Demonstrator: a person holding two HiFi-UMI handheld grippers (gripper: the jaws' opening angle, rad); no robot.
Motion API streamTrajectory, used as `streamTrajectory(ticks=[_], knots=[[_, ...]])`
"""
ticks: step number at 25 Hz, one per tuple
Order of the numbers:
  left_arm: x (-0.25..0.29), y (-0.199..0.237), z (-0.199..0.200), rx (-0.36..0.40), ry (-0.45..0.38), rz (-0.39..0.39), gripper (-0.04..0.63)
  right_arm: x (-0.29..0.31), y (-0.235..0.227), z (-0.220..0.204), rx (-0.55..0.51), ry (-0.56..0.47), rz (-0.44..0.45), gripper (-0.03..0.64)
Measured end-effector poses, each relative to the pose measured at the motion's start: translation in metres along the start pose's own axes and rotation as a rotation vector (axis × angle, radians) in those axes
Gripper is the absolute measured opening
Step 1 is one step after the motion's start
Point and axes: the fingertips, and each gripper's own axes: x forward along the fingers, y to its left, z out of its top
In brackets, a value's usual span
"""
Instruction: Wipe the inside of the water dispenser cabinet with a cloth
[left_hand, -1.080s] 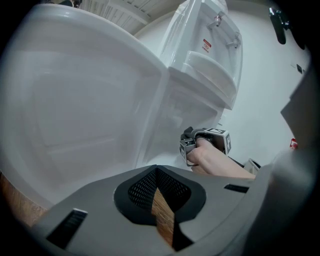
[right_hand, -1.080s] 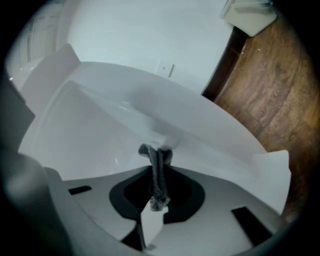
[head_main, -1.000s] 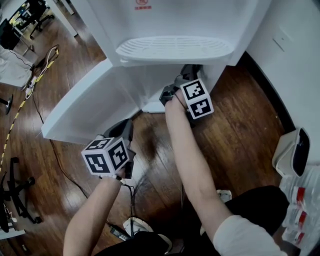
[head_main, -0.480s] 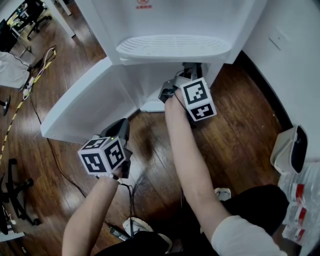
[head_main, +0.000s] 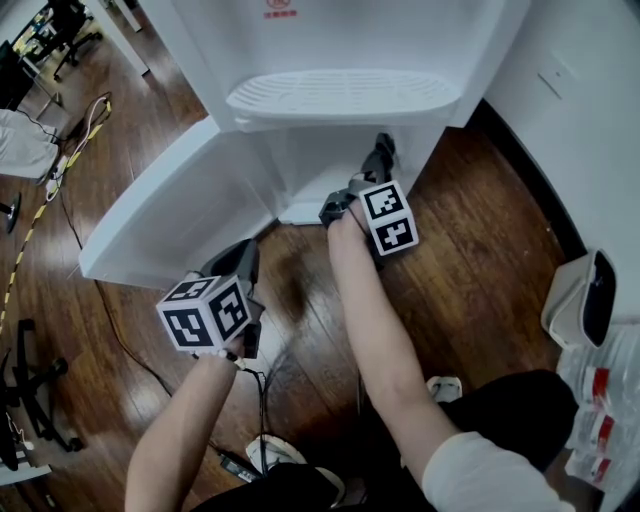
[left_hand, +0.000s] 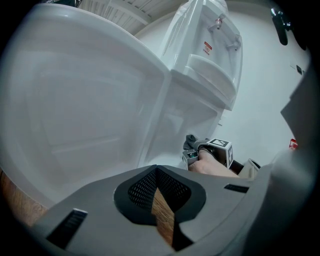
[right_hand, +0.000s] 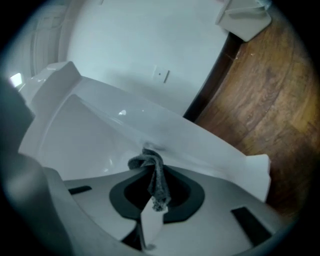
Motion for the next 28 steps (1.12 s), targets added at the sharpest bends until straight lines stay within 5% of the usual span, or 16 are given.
streamTrajectory(ticks=[8, 13, 19, 28], knots=[[0.002, -0.001, -0.003, -0.003, 0.006, -0.002, -0.012, 0.000, -0.070, -0.022, 0.086, 0.061, -0.159, 0.043], [0.001, -0.003, -0.001, 0.000, 0.002, -0.007, -0.012, -0.004, -0.081, -0.026, 0.075, 0.082, -0.176, 0.043], [0.001, -0.007, 0.002, 0.006, -0.002, -0.018, -0.012, -0.029, 0.006, 0.010, -0.076, 0.009, 0.028, 0.043], [0.002, -0.013, 0.004, 0.016, -0.009, -0.034, -0.012, -0.068, 0.121, 0.061, -0.057, -0.089, 0.332, 0.043]])
